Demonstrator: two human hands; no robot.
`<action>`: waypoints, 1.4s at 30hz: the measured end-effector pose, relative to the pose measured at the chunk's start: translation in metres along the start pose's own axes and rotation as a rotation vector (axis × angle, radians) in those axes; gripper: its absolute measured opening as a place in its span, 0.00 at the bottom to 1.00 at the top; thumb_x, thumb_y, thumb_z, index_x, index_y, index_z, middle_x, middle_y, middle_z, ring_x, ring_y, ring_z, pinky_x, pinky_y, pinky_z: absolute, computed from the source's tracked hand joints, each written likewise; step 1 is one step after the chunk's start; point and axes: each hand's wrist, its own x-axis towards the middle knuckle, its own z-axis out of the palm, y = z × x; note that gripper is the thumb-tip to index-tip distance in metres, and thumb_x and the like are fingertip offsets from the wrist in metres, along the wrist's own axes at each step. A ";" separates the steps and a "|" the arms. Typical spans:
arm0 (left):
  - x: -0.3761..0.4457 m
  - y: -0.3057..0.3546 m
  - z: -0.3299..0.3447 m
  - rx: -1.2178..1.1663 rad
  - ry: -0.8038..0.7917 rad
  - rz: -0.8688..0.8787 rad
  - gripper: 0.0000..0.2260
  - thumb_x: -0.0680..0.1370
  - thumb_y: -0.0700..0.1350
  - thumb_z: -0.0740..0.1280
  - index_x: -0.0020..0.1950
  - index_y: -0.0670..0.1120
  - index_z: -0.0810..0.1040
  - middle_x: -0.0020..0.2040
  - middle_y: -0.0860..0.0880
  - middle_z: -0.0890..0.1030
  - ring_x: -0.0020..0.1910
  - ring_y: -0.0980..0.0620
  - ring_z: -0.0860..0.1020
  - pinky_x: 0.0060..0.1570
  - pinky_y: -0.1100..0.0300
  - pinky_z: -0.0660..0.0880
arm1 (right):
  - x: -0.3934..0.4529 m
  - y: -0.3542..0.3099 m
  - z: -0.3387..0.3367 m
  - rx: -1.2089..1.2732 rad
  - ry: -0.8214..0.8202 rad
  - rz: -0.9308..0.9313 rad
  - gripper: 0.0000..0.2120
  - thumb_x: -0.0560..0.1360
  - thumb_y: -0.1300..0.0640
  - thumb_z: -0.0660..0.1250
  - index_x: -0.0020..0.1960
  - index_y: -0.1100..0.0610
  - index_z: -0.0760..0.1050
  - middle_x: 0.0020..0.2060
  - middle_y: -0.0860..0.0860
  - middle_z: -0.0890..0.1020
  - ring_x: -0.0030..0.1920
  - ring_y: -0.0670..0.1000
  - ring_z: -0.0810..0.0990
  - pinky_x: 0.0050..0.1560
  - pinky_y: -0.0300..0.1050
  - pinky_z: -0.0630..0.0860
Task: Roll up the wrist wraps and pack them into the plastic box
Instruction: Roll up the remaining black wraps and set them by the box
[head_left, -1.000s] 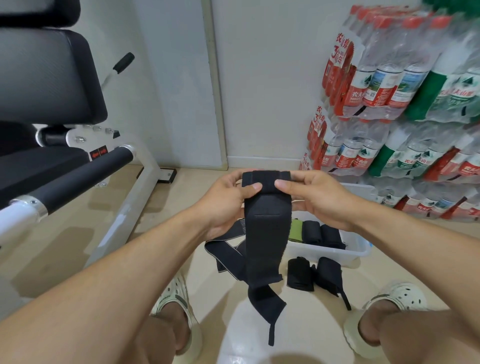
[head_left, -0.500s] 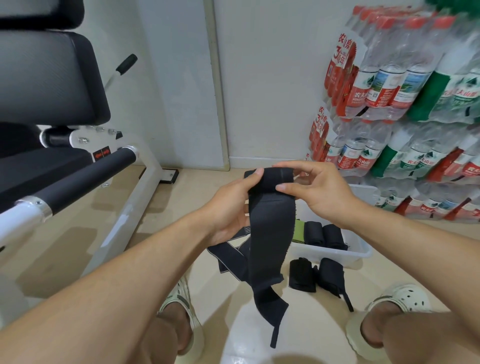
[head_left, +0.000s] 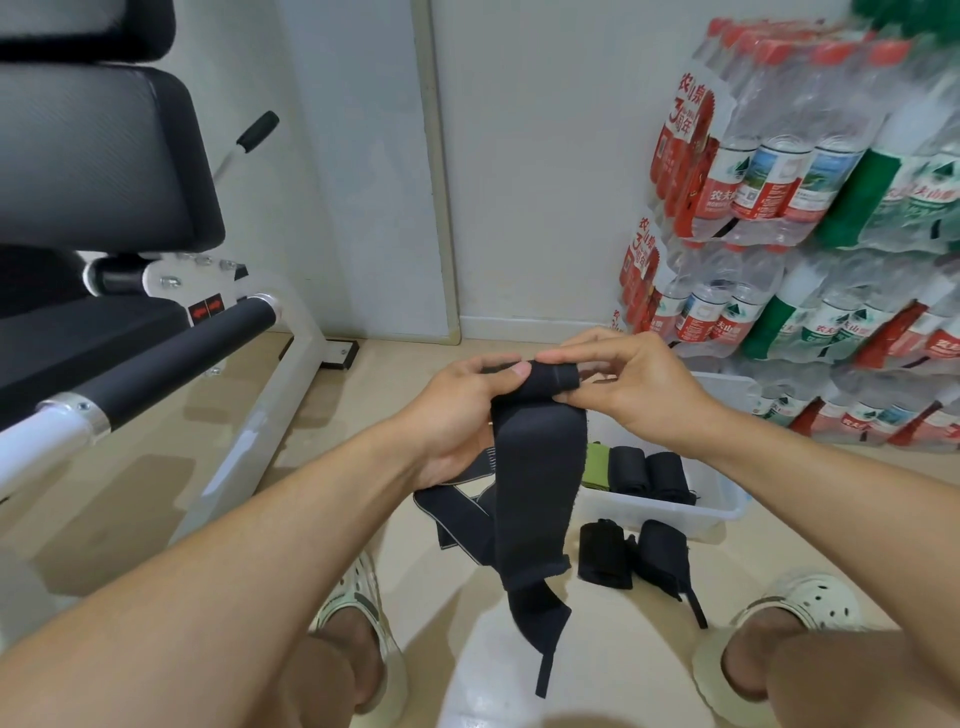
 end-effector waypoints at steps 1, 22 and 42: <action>0.001 0.000 -0.001 -0.002 0.018 0.012 0.14 0.83 0.38 0.65 0.69 0.39 0.75 0.58 0.39 0.84 0.47 0.50 0.85 0.43 0.57 0.83 | 0.000 -0.001 -0.003 0.024 -0.016 0.032 0.22 0.70 0.72 0.76 0.58 0.52 0.85 0.52 0.49 0.85 0.51 0.46 0.85 0.54 0.36 0.78; 0.005 -0.005 -0.005 0.085 0.034 0.091 0.27 0.77 0.42 0.74 0.73 0.47 0.69 0.57 0.45 0.84 0.50 0.51 0.86 0.48 0.56 0.82 | -0.003 0.006 0.000 0.130 0.000 0.189 0.17 0.76 0.64 0.74 0.63 0.55 0.80 0.55 0.52 0.85 0.54 0.55 0.86 0.59 0.56 0.82; 0.005 0.001 -0.009 0.096 -0.030 0.036 0.13 0.80 0.41 0.70 0.64 0.43 0.80 0.51 0.47 0.85 0.47 0.50 0.84 0.56 0.51 0.79 | -0.004 -0.001 -0.003 0.102 0.049 0.034 0.19 0.70 0.72 0.76 0.53 0.51 0.84 0.52 0.49 0.87 0.53 0.49 0.85 0.52 0.39 0.80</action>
